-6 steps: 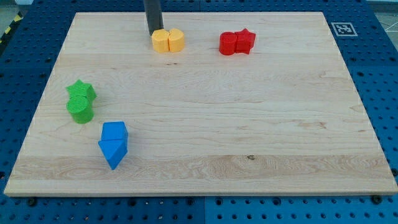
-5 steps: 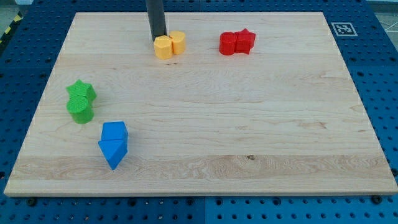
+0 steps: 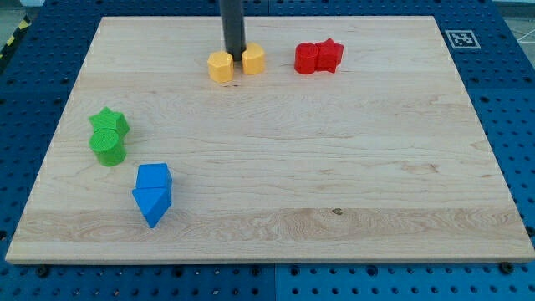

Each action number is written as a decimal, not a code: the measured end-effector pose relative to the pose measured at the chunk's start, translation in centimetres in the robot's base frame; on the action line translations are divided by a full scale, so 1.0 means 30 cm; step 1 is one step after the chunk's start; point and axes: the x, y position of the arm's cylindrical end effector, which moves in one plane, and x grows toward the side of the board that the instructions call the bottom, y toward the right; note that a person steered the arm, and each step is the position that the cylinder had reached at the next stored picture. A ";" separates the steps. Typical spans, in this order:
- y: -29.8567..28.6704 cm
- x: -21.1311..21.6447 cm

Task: Move yellow heart to the left of red circle

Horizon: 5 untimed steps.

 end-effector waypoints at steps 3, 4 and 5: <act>0.044 0.068; 0.044 0.113; 0.044 0.156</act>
